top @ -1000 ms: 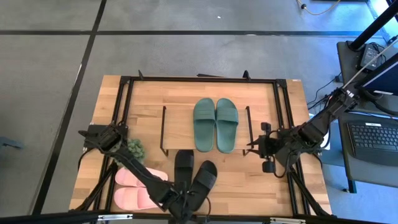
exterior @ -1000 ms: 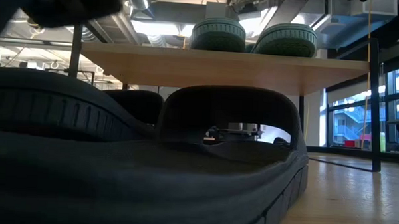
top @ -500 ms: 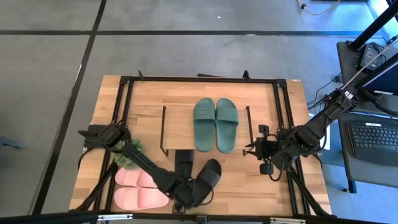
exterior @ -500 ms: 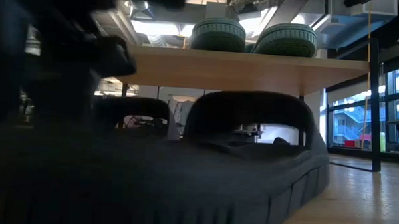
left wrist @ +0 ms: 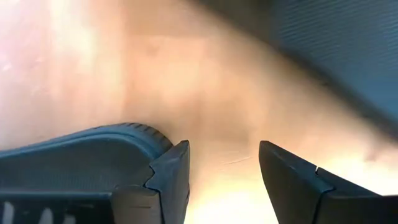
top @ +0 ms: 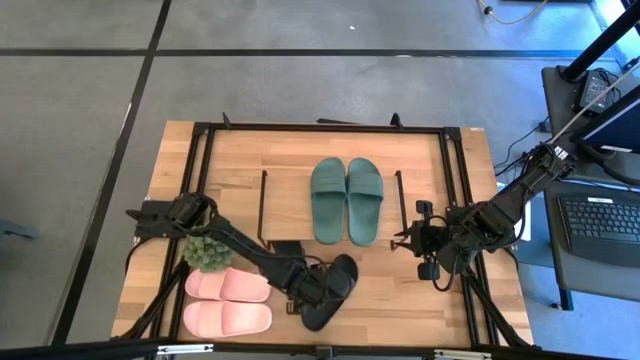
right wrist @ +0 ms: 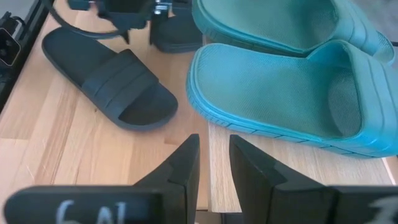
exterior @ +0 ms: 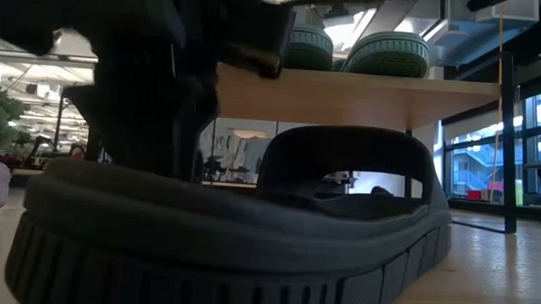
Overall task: Pick and place slides into the shelf
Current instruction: Put the left black slipper under the shelf
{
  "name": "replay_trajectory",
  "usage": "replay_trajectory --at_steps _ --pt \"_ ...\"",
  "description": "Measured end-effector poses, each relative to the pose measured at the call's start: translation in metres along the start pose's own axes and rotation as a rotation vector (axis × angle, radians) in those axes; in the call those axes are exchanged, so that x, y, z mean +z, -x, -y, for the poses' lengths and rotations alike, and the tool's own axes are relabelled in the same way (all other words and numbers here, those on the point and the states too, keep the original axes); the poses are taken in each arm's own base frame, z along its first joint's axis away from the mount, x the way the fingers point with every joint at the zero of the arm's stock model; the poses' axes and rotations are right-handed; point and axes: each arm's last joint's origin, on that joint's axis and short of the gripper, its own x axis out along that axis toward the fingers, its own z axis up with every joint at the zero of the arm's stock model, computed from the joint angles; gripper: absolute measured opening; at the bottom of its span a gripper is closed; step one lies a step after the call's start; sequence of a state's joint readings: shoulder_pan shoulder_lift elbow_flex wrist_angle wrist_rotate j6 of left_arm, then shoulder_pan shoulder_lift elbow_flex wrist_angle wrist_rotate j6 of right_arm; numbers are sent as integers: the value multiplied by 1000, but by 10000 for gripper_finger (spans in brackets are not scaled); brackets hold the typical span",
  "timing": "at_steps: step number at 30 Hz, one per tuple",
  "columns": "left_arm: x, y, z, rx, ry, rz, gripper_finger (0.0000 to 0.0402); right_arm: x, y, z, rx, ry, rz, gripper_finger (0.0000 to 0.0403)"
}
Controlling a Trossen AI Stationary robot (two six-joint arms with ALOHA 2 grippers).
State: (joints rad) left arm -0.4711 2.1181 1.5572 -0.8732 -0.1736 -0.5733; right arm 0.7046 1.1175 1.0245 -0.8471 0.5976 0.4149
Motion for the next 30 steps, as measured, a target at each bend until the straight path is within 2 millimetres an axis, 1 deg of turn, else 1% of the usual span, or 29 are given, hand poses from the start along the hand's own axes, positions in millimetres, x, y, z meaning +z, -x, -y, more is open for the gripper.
replay_trajectory --at_steps 3,6,12,18,21,25,30 --pt "0 -1 -6 19 7 -25 184 -1 0 0 -4 6 -8 89" --pt "0 -1 -7 22 9 -30 184 -1 0 0 -4 7 -10 89" --pt "-4 0 -1 -7 -3 -50 184 -1 0 0 -4 8 -10 89" --pt "-16 2 5 27 31 -107 184 -1 0 0 -4 11 -10 89" --pt "-15 3 11 1 26 -73 184 -1 0 0 -4 11 -9 89" --pt "-6 3 17 -45 -16 34 184 -1 0 0 -4 11 -9 89" --pt "7 1 8 5 11 133 184 -1 0 0 -4 11 -9 89"
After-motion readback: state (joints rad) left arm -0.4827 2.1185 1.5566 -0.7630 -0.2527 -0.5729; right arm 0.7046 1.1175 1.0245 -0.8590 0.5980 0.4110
